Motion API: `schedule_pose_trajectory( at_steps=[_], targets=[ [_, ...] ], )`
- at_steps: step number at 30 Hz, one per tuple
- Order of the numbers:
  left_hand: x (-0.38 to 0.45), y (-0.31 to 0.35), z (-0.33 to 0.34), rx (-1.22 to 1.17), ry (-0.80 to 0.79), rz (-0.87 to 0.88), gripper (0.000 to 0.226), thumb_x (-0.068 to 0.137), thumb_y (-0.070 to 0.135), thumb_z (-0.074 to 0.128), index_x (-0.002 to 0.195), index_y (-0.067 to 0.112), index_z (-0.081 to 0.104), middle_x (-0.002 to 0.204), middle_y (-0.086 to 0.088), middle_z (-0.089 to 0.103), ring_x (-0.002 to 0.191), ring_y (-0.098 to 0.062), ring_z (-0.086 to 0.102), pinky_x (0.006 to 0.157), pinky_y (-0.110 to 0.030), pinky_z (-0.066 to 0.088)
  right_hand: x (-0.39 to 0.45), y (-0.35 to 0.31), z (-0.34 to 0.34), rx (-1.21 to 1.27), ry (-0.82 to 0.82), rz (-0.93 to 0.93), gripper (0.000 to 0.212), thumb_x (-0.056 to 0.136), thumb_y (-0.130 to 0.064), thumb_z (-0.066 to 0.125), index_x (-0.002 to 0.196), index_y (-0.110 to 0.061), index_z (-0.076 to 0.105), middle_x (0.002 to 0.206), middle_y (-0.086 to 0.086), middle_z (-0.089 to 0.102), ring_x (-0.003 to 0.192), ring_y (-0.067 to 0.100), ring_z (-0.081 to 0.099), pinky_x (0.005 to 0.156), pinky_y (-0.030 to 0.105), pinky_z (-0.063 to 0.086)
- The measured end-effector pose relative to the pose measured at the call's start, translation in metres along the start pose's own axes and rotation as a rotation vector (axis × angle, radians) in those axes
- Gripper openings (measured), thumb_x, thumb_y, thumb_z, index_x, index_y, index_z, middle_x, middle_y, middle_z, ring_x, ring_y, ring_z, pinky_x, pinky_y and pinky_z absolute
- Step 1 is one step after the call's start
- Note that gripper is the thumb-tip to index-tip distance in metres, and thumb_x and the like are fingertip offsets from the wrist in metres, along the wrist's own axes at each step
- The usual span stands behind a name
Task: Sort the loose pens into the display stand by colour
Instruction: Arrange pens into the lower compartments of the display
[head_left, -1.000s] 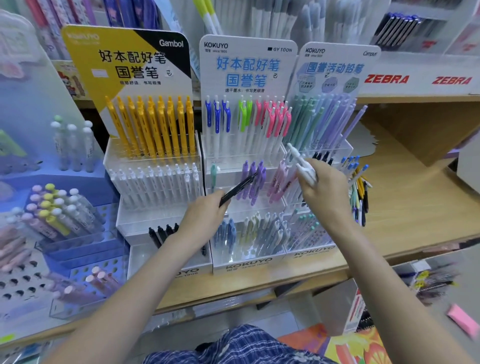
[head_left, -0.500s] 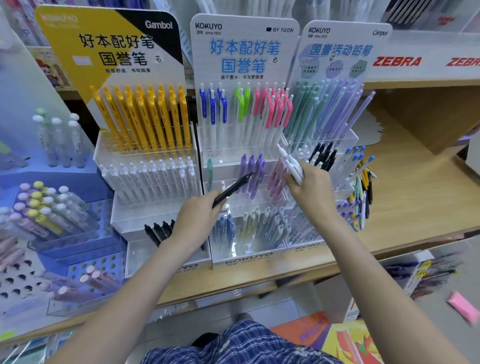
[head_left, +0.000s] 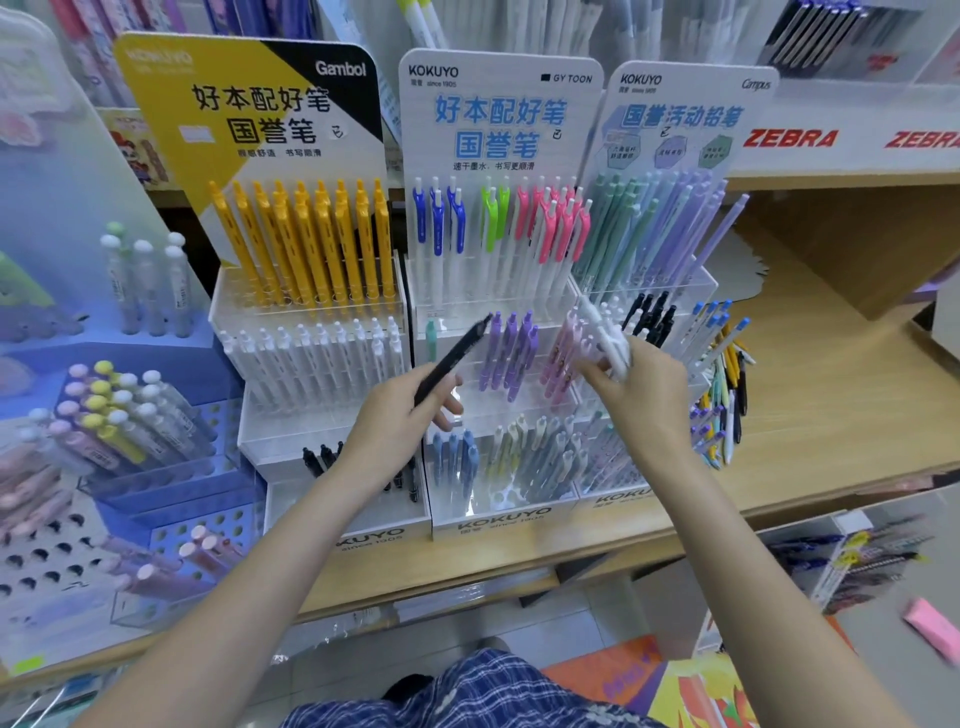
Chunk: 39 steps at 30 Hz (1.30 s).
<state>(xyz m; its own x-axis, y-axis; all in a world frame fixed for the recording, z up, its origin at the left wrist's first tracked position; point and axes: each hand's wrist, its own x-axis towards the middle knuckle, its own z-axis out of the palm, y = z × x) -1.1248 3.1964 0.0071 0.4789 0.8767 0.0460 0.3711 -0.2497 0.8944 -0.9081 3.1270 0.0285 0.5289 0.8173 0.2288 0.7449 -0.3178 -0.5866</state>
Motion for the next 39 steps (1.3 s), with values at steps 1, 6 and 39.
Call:
schedule_pose_trajectory(
  at_steps=[1, 6, 39],
  targets=[
    [-0.002, 0.004, -0.003, -0.118, -0.023, -0.017, 0.021, 0.096, 0.028, 0.044, 0.095, 0.020, 0.063, 0.069, 0.008, 0.063, 0.055, -0.008, 0.056, 0.060, -0.026, 0.048, -0.006, -0.008, -0.003, 0.139, 0.009, 0.027, 0.025, 0.082, -0.026, 0.071, 0.079, -0.004, 0.061, 0.071, 0.006, 0.061, 0.055, 0.014, 0.051, 0.050, 0.030, 0.042],
    [-0.014, 0.017, -0.011, -0.414, -0.239, -0.121, 0.026, 0.096, 0.025, 0.043, 0.097, 0.011, 0.064, 0.054, 0.010, 0.048, 0.047, -0.005, 0.034, 0.049, -0.018, 0.030, -0.030, -0.061, 0.001, 0.756, -0.413, 0.152, 0.012, 0.083, -0.016, 0.069, 0.091, -0.008, 0.065, 0.059, 0.002, 0.054, 0.039, 0.005, 0.039, 0.038, 0.019, 0.033],
    [-0.046, -0.077, -0.105, 0.469, 0.112, -0.244, 0.026, 0.097, 0.018, 0.044, 0.112, 0.010, 0.065, 0.118, -0.007, 0.052, 0.110, -0.029, 0.042, 0.092, -0.043, 0.039, -0.017, -0.139, 0.064, 0.116, -0.174, -0.621, 0.021, 0.088, -0.018, 0.060, 0.086, 0.001, 0.069, 0.080, 0.014, 0.065, 0.061, 0.027, 0.054, 0.053, 0.039, 0.046]
  ],
)
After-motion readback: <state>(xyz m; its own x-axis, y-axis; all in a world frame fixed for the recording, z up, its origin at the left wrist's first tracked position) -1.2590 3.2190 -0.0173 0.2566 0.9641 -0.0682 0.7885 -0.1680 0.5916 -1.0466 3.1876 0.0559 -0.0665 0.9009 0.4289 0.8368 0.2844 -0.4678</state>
